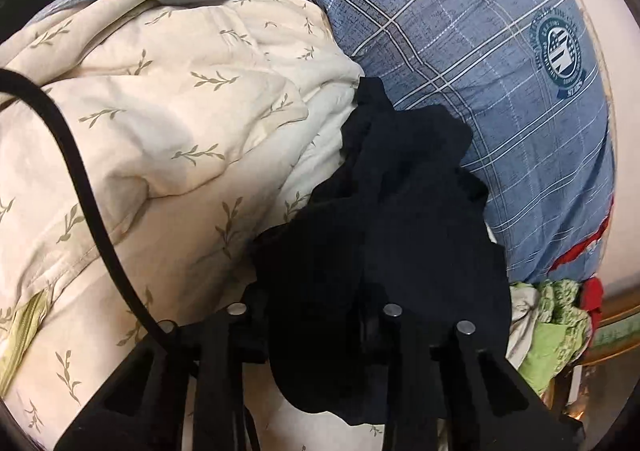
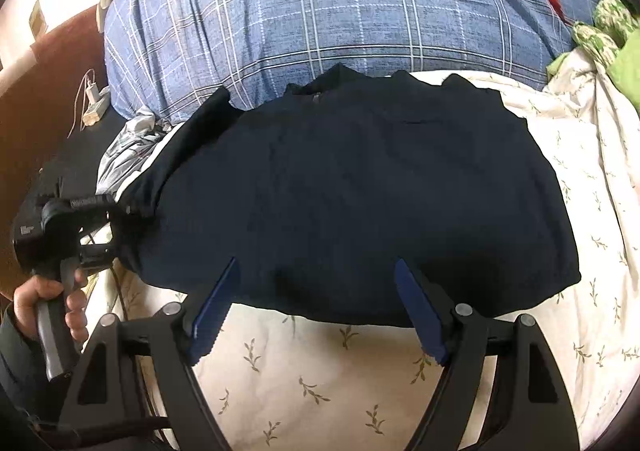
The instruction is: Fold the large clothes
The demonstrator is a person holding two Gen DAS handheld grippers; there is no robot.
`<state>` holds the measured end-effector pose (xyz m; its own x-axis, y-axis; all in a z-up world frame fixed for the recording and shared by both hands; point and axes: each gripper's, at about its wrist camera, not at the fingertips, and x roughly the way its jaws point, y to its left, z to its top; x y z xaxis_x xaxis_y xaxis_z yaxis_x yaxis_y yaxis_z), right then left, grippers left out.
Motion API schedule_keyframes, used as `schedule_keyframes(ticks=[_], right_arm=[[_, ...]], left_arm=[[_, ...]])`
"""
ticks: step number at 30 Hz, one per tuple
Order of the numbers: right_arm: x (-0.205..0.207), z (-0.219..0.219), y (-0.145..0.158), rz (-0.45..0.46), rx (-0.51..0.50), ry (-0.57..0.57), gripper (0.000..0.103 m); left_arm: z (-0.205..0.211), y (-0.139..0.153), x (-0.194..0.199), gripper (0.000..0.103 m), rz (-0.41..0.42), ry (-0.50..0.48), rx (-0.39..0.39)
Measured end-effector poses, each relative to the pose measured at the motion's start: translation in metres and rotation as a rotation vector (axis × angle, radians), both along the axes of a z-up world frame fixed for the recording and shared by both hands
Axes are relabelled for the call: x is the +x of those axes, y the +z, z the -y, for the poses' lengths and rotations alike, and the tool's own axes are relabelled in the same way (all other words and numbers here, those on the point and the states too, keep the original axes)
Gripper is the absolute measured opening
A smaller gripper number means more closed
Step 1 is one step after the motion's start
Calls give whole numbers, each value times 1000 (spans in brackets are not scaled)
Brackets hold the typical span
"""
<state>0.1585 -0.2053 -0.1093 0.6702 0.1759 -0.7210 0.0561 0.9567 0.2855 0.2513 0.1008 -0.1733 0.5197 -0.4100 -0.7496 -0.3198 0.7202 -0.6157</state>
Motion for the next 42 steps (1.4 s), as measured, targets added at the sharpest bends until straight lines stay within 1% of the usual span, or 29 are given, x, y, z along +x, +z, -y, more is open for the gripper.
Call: schedule_keyframes(ticks=[2, 4, 7, 9, 12, 15, 17, 20, 22, 24, 25, 26, 27, 29, 30, 31, 32, 33, 34, 35, 36, 37, 39, 40, 41, 42], right_arm=[[-1, 3, -1, 1, 8, -7, 80], [-3, 5, 0, 6, 10, -9, 80], [-4, 12, 3, 14, -17, -29, 80], [-3, 21, 2, 8, -21, -51, 80], [-3, 39, 2, 1, -14, -79, 80], [-8, 57, 9, 13, -25, -115, 80], [-12, 73, 12, 19, -24, -140, 80], [-3, 107, 27, 22, 13, -155, 80], [11, 130, 43, 39, 50, -163, 80], [31, 160, 66, 61, 99, -163, 80], [37, 169, 75, 69, 103, -167, 80], [42, 181, 85, 79, 95, -184, 80], [43, 194, 97, 96, 74, -221, 80], [38, 206, 108, 97, 54, -241, 80], [31, 209, 110, 105, 49, -239, 81], [27, 209, 110, 111, 46, -227, 82], [21, 206, 109, 118, 41, -205, 83], [15, 201, 105, 121, 29, -191, 83], [10, 195, 102, 123, 18, -182, 83], [9, 188, 98, 124, 15, -163, 83], [7, 176, 91, 120, 24, -132, 83], [7, 167, 86, 112, 34, -112, 83], [9, 149, 76, 93, 62, -73, 83], [10, 139, 70, 84, 87, -55, 83], [13, 132, 66, 78, 106, -41, 83], [15, 124, 63, 73, 117, -30, 83]], left_arm=[[1, 6, -2, 18, 17, 3, 4], [7, 17, -4, 15, 46, -1, 39], [15, 37, -7, 15, 95, -19, 83], [19, 51, -7, 15, 124, -29, 83], [36, 77, -3, 15, 167, -58, 90], [67, 103, 11, 15, 192, -93, 83], [89, 117, 17, 15, 209, -120, 91], [132, 139, 19, 15, 256, -180, 109], [160, 149, 14, 12, 296, -220, 117], [186, 152, 11, 12, 324, -265, 112], [208, 153, 11, 9, 333, -309, 100], [221, 152, 13, 3, 330, -336, 97], [243, 151, 15, 4, 322, -383, 101], [258, 147, 11, 6, 320, -409, 110], [257, 145, 6, 11, 319, -398, 130], [249, 142, -1, 17, 316, -358, 169], [237, 140, -7, 40, 310, -321, 194], [213, 137, -18, 74, 307, -250, 216], [195, 135, -24, 86, 305, -195, 225], [173, 133, -34, 93, 308, -136, 235], [143, 129, -47, 94, 308, -61, 262], [124, 125, -54, 94, 290, -27, 288], [86, 113, -68, 99, 268, 35, 297], [60, 102, -80, 100, 234, 89, 273], [42, 93, -86, 102, 208, 129, 241], [23, 79, -92, 102, 161, 171, 192]])
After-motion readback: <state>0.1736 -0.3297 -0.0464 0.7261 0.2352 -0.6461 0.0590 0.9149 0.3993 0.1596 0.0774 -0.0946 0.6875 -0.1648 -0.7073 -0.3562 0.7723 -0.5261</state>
